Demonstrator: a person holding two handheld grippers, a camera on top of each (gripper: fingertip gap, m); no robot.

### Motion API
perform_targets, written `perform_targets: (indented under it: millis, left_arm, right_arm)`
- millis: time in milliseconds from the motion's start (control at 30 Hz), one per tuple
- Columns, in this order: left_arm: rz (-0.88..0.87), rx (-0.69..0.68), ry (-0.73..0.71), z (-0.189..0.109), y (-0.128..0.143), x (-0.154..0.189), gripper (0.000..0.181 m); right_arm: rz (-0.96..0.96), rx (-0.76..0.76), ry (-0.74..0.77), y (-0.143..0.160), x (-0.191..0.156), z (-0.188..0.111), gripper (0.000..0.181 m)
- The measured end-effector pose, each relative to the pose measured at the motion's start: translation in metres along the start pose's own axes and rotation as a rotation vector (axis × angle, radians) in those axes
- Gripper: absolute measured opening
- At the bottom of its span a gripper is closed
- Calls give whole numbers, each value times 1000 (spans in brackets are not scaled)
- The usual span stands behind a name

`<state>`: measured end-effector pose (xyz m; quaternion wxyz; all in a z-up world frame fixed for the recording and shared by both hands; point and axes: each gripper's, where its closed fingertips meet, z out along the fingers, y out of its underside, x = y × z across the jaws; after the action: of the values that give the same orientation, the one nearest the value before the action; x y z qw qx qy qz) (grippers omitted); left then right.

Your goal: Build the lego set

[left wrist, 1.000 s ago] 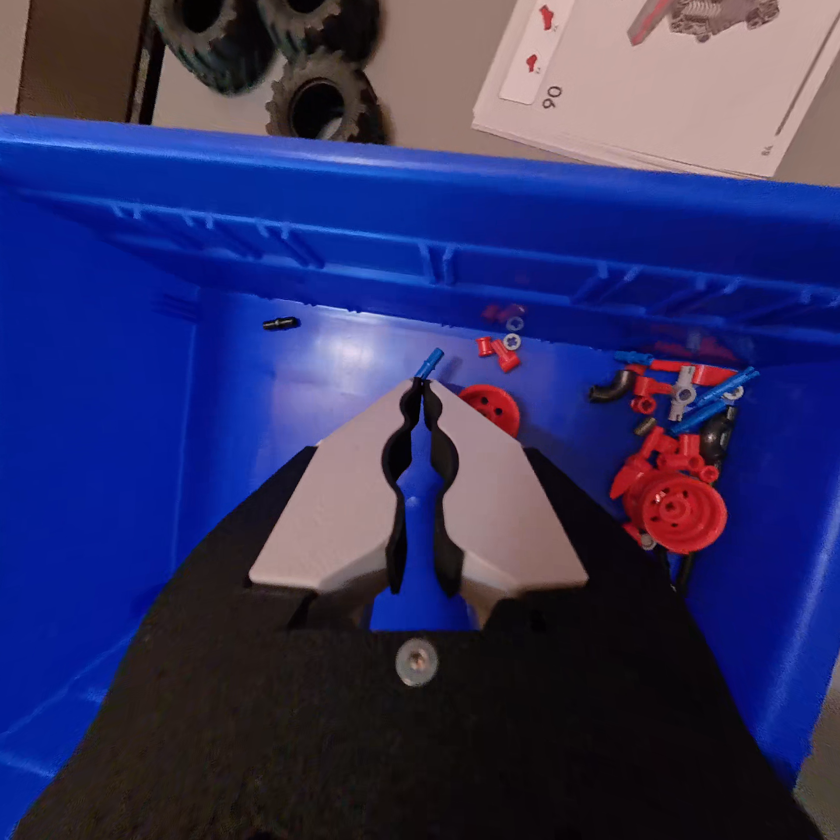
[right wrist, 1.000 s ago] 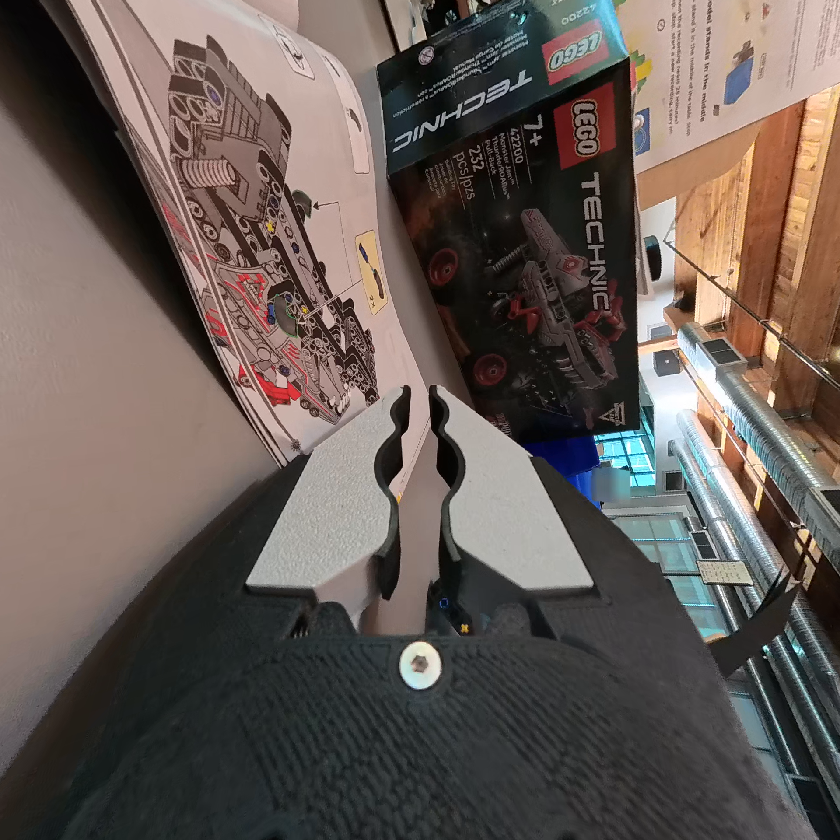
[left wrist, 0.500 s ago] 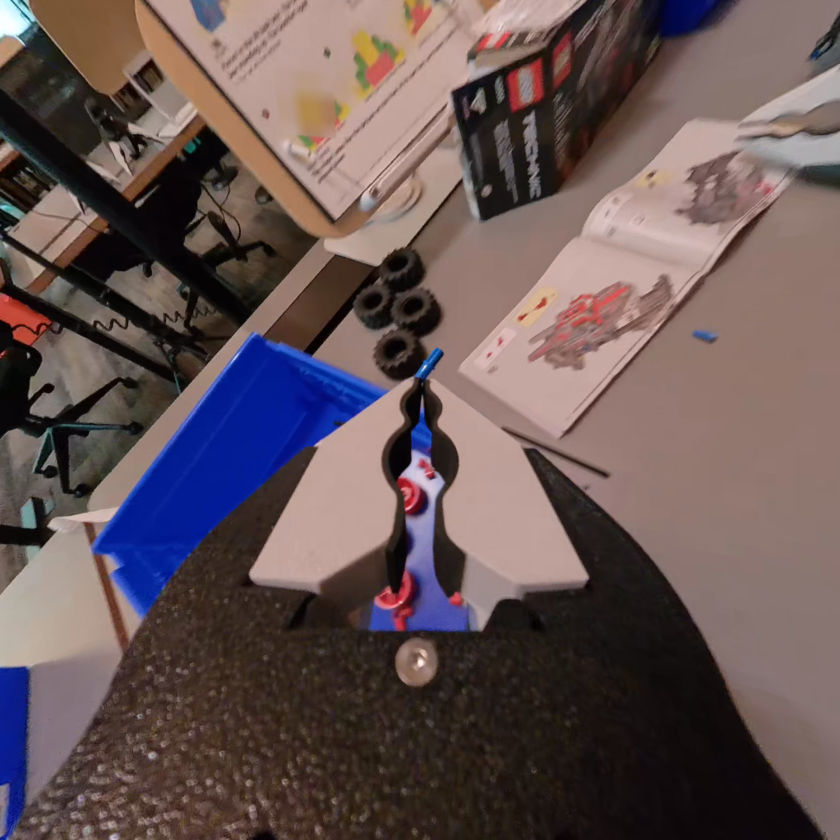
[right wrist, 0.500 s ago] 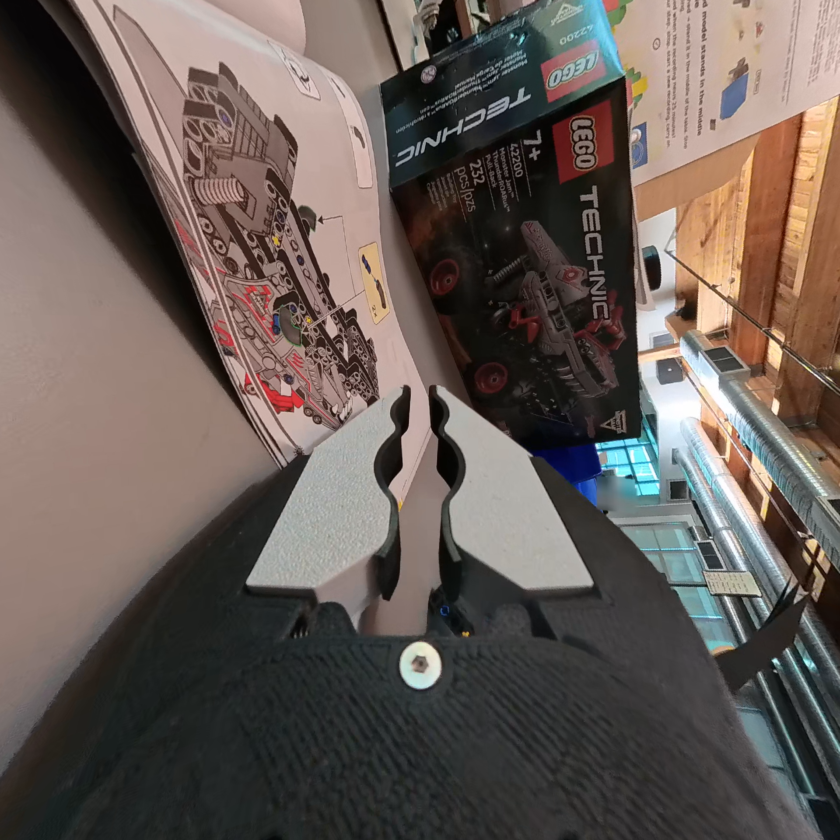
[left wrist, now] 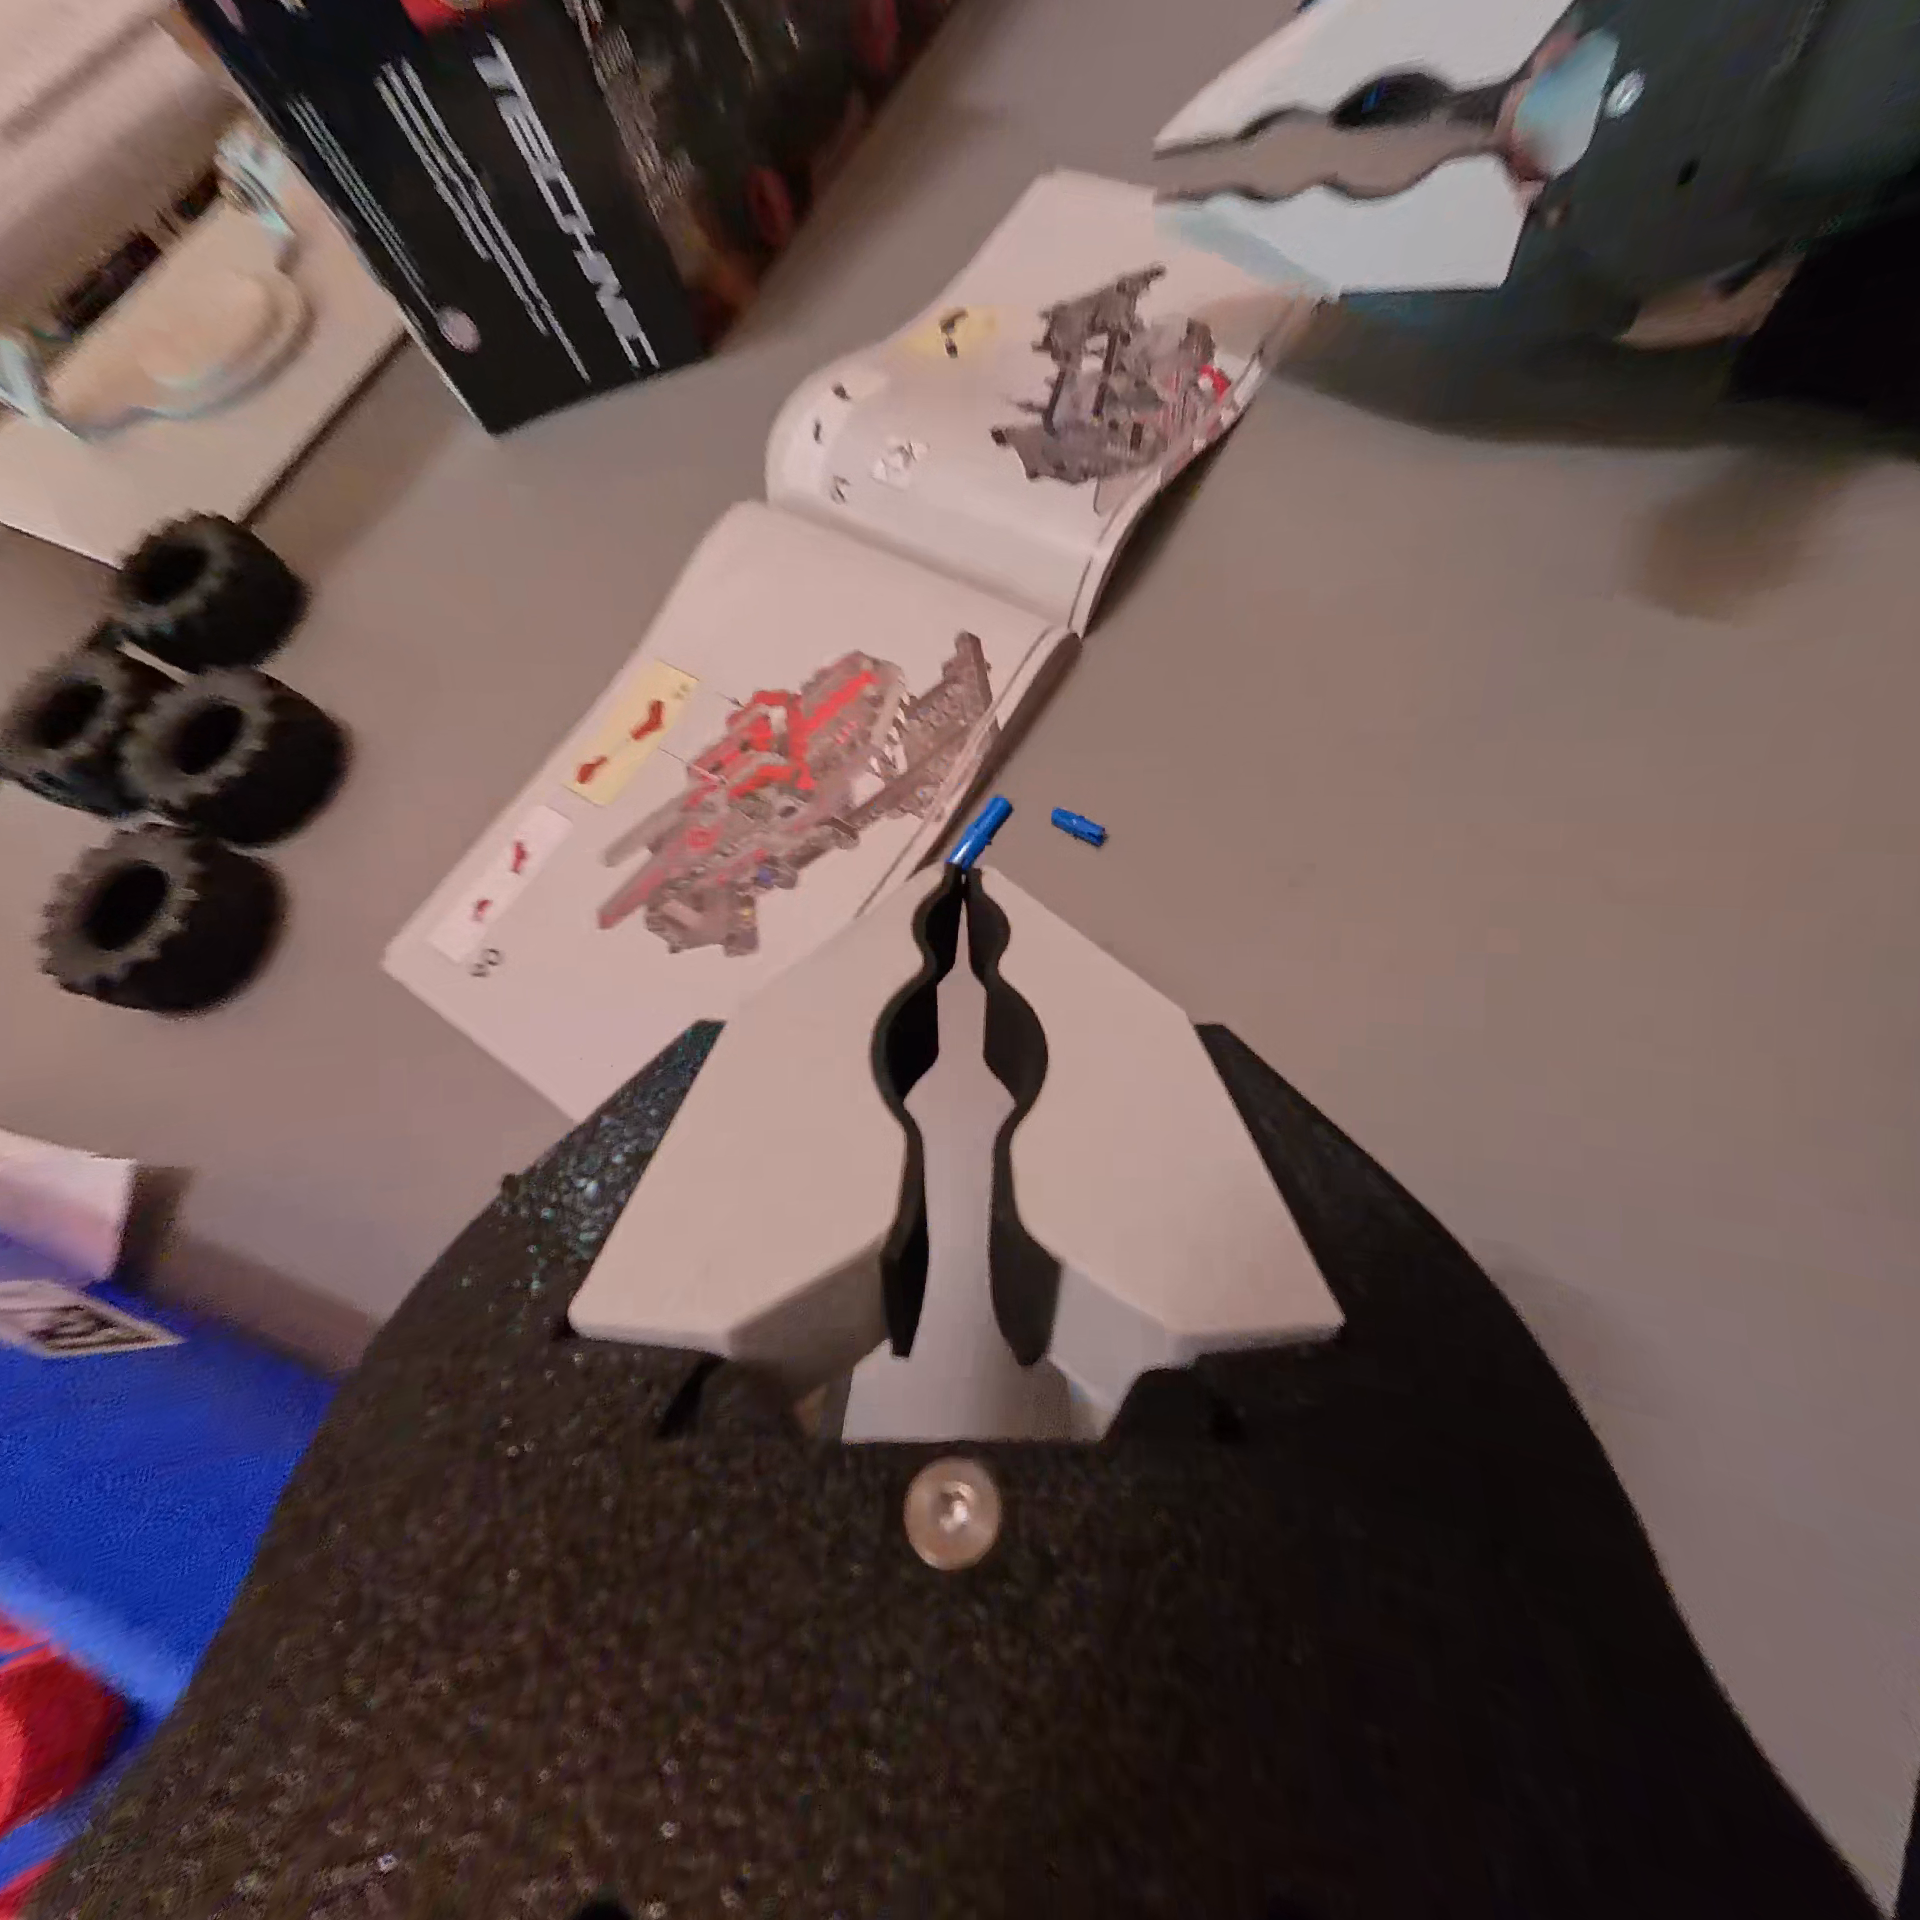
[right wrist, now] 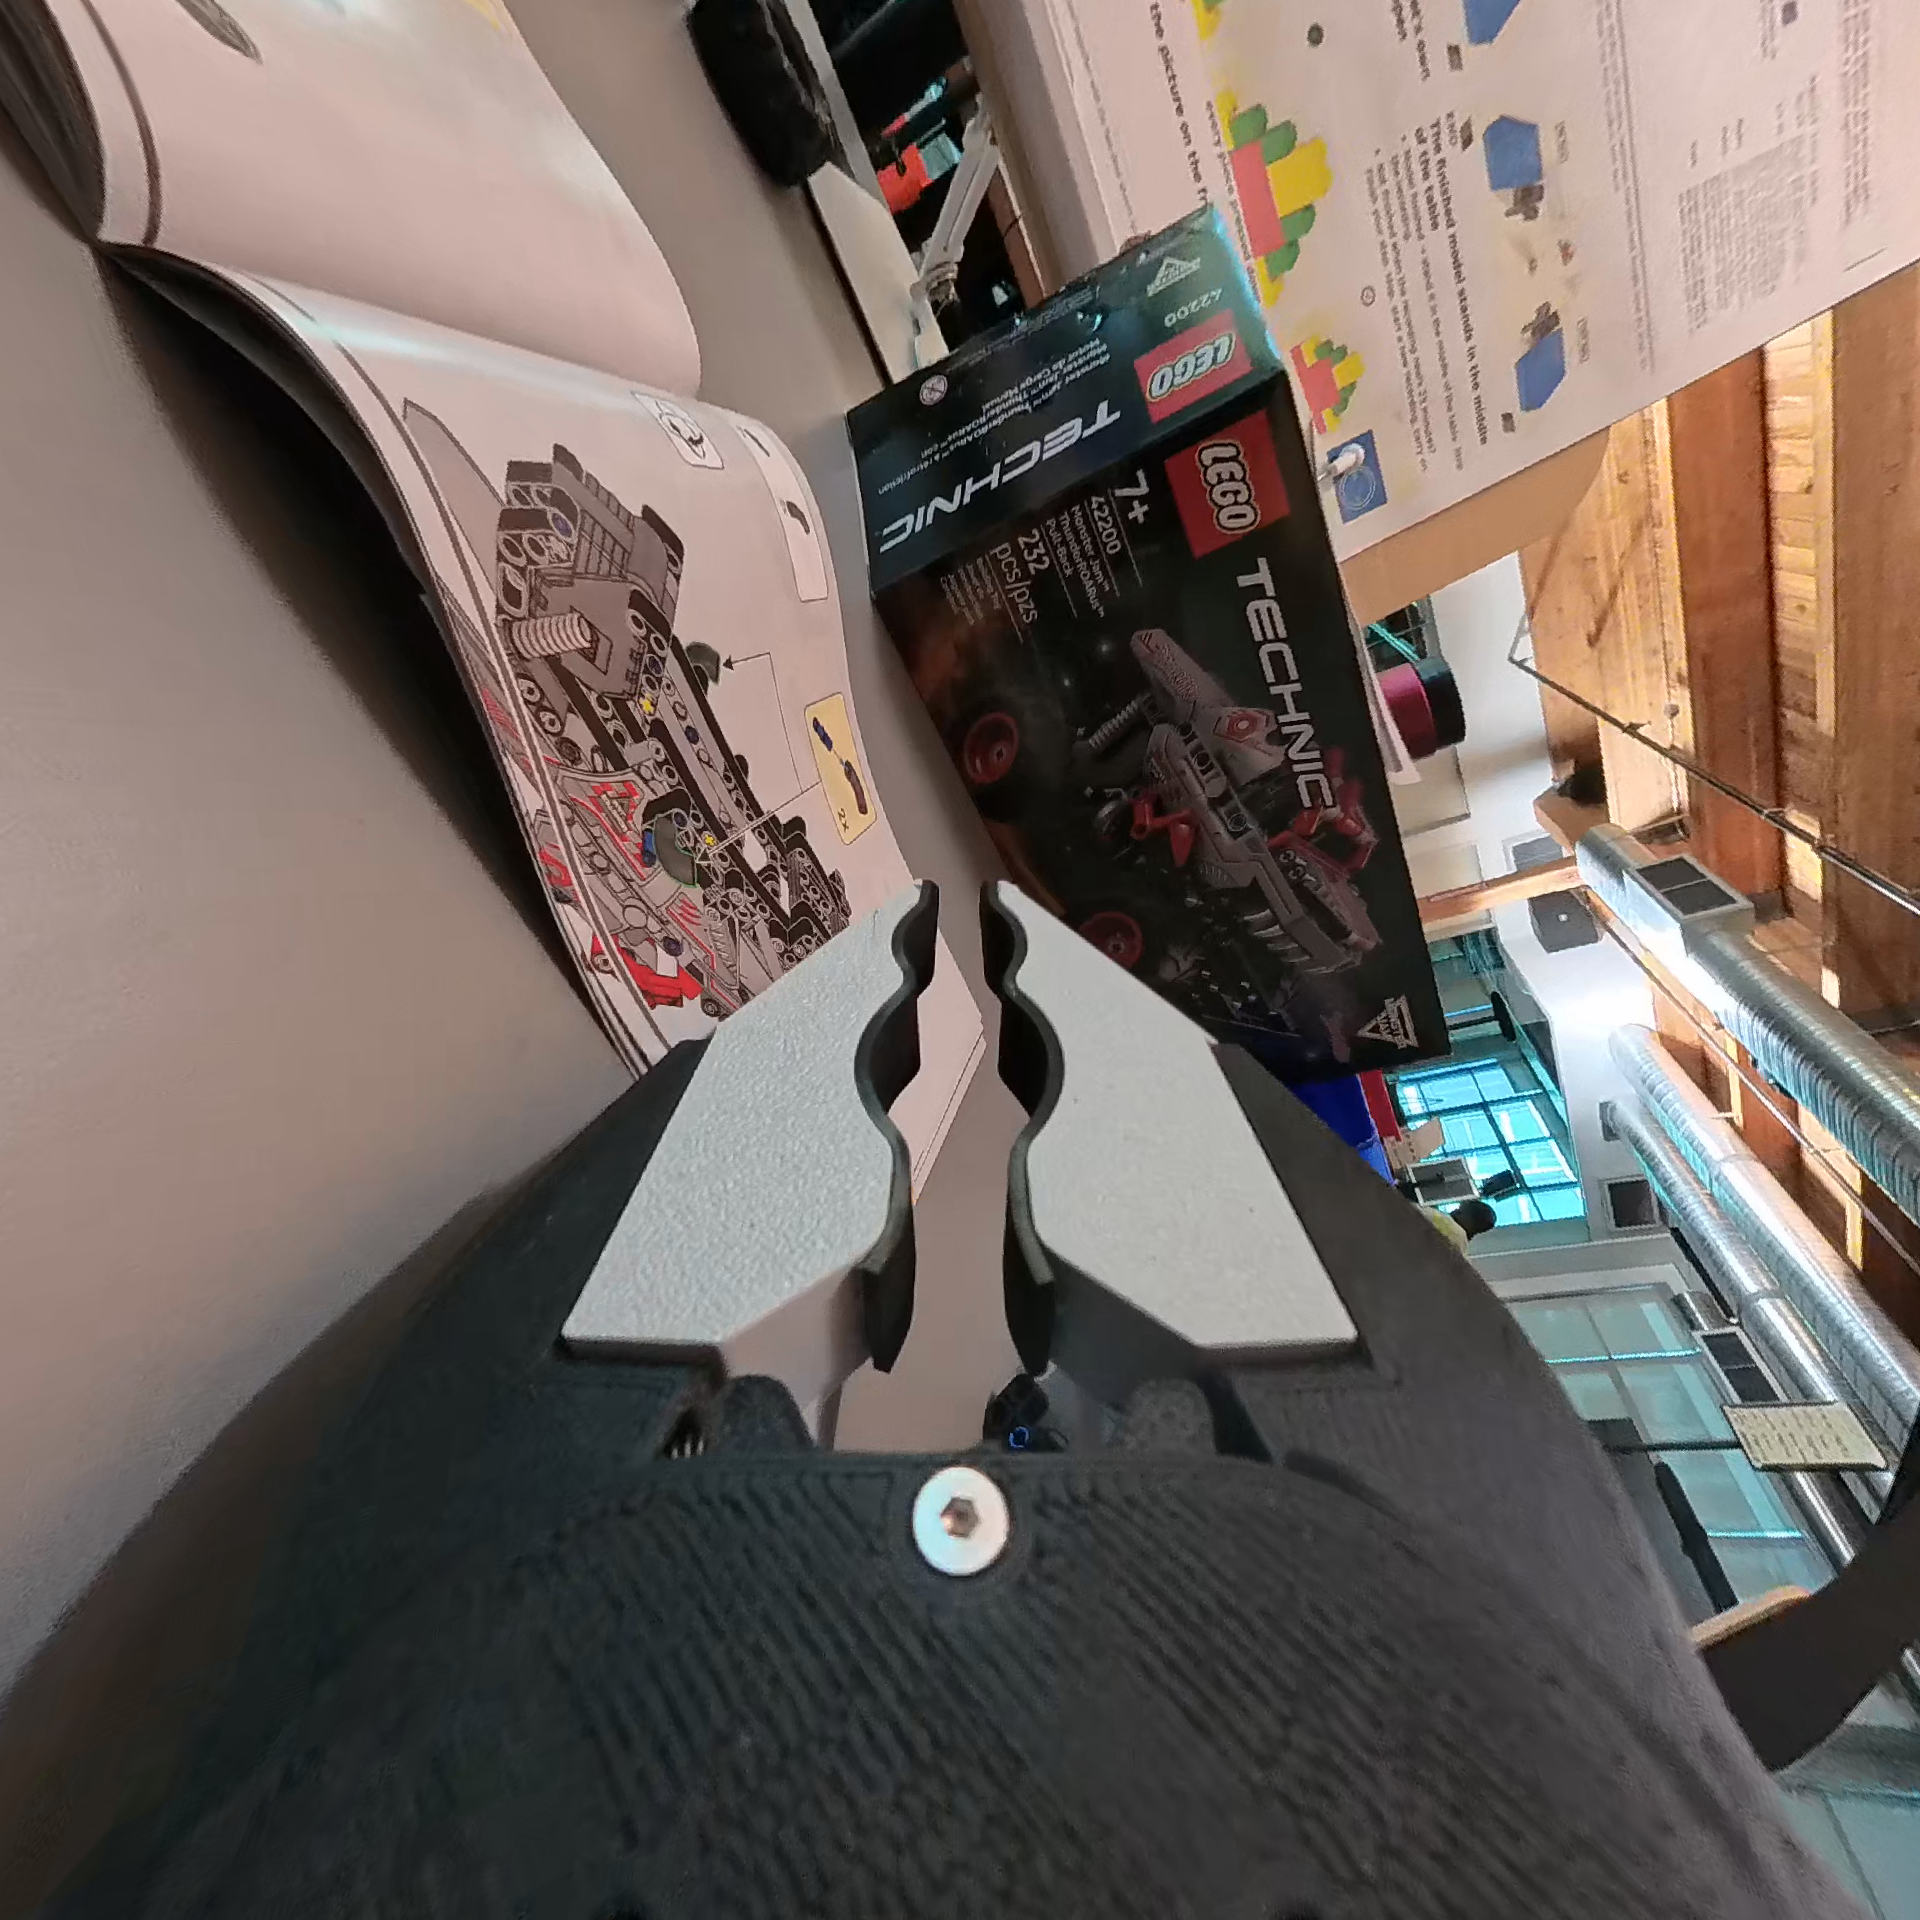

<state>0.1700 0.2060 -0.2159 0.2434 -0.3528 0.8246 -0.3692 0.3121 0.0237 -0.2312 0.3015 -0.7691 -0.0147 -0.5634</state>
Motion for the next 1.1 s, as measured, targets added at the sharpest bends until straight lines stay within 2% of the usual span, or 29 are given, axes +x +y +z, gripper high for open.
perform_targets:
  millis: [167, 467, 700, 900, 1033, 1100]
  left_arm:
    - [-113, -13, 49, 26, 14, 16, 0]
    - [-136, -122, -39, 49, 38, 17, 0]
    - [-148, -121, -83, 56, 34, 19, 2]
    - [-142, -125, -56, 50, 33, 19, 8]
    - [-96, -71, -93, 36, 9, 0, 7]
    - [-42, -84, -122, 37, 0, -16, 3]
  right_arm:
    - [52, 40, -5, -4, 3, -5, 7]
    - [98, 114, -44, -18, -1, -11, 7]
    - [115, 149, -107, -25, -10, -15, 6]
    - [161, 248, -264, -43, -31, -25, 16]
    - [137, 222, -280, -41, -36, -22, 16]
    - [122, 209, -284, -41, -39, -19, 8]
